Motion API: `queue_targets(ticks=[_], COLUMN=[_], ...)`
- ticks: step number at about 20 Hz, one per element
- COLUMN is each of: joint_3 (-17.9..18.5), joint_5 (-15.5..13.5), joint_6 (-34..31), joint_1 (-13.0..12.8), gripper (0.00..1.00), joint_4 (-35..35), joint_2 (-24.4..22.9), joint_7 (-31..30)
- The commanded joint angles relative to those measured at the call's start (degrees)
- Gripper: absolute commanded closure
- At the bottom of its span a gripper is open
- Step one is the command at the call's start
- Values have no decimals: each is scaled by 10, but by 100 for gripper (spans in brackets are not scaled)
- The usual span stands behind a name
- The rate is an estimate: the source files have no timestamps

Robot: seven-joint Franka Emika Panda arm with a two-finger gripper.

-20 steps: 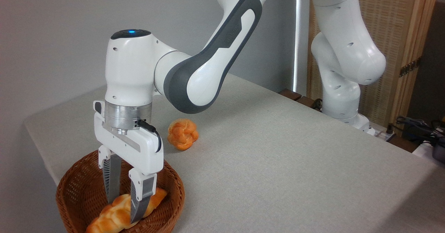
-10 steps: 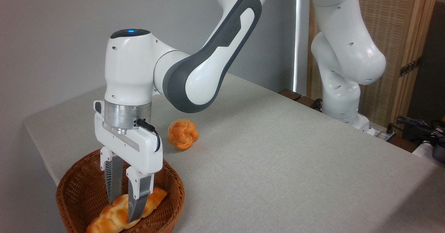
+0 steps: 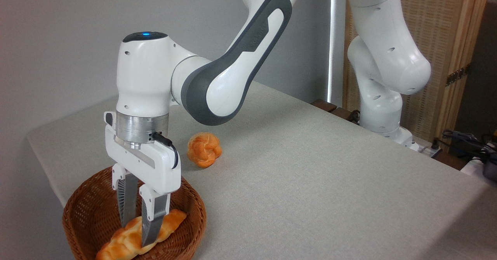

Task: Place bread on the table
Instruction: 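Lower the gripper onto the long bread roll and close on it, then lift the gripped bread roll up out of the basket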

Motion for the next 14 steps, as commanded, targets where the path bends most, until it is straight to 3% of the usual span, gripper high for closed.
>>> queue_targets(ticks=[1, 8, 14], joint_3=[0, 0, -4], joint_5=[7, 2, -3], joint_6=[2, -3, -51], joint_1=[-1, -1, -4], gripper=[42, 43, 42], joint_4=[5, 3, -2], joint_2=[-5, -33, -78], joint_7=[-1, -4, -1])
